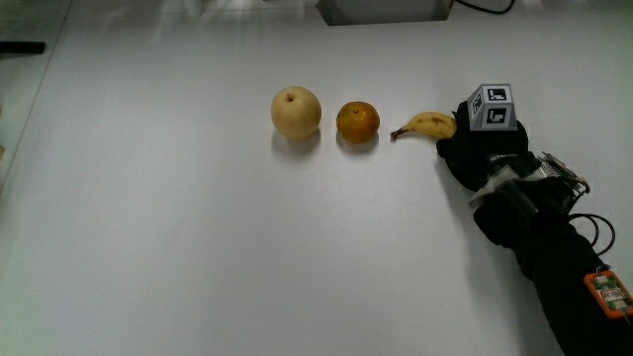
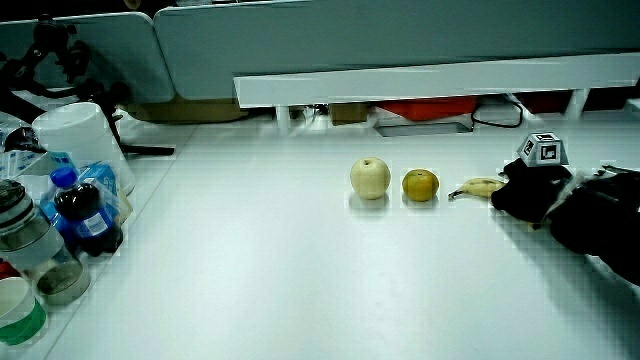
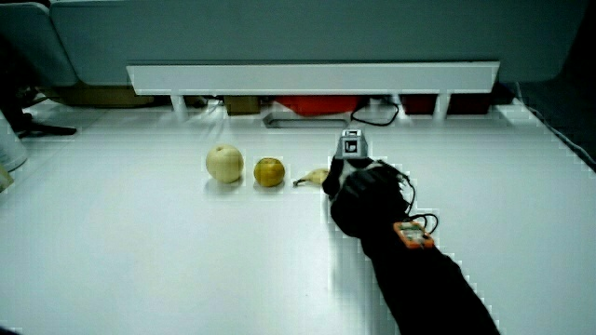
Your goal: Place banana
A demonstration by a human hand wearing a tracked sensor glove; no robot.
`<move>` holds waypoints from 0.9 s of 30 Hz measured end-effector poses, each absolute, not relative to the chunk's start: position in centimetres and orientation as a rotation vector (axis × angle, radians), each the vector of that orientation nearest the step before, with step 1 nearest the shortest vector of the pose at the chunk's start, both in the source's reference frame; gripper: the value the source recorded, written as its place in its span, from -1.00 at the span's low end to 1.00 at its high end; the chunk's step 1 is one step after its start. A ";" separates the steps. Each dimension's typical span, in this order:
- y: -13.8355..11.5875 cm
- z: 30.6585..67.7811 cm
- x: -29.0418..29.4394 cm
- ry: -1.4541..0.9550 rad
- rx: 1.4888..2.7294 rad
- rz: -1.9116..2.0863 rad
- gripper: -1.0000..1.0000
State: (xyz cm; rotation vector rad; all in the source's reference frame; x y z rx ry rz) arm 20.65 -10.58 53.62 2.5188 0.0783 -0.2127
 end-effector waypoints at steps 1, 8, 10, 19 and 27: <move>-10.5 53.5 20.6 0.071 2.513 -0.186 -0.72; -10.6 53.3 20.6 0.044 2.497 -0.165 -1.00; -10.6 53.6 20.8 0.055 2.488 -0.168 -1.00; -10.7 51.9 21.6 0.002 2.517 -0.154 -1.00; -9.8 49.9 22.9 -0.100 2.497 -0.090 -1.00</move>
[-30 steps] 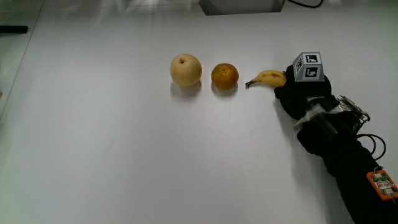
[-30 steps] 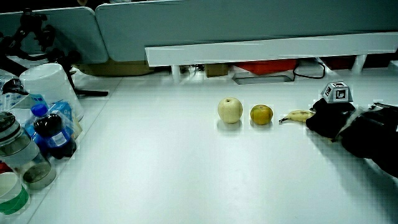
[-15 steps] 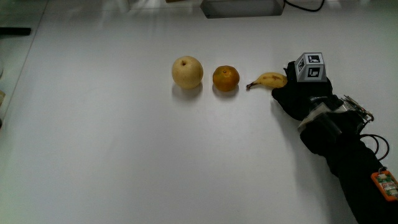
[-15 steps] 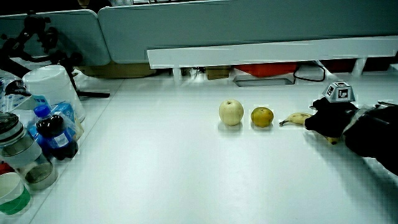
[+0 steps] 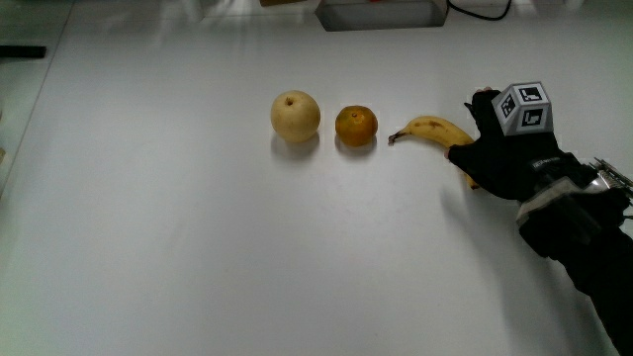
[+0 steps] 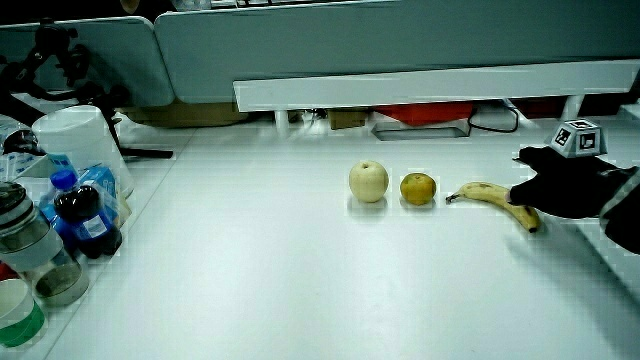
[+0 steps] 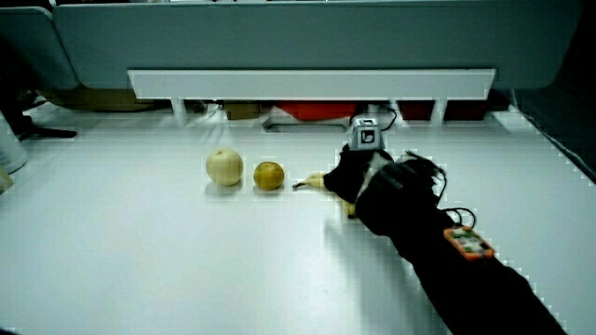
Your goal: Place banana
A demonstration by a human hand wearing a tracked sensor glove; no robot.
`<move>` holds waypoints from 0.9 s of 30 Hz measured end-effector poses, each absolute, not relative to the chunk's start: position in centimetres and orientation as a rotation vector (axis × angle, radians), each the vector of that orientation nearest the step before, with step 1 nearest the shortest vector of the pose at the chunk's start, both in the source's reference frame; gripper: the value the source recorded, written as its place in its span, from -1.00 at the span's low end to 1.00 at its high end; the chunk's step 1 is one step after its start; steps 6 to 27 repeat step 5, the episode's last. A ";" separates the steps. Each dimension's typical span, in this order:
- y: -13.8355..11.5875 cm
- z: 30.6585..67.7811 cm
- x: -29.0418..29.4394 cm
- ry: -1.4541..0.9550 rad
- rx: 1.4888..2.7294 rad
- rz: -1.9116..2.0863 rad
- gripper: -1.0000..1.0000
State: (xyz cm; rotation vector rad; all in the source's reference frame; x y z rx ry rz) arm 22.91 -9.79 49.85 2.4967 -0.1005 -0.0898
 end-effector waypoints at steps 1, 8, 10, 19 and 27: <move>-9.6 49.5 22.9 -0.132 2.493 -0.087 -1.00; -8.3 48.8 23.4 -0.197 2.486 -0.111 -1.00; -8.3 48.8 23.4 -0.197 2.486 -0.111 -1.00; -8.3 48.8 23.4 -0.197 2.486 -0.111 -1.00; -8.3 48.8 23.4 -0.197 2.486 -0.111 -1.00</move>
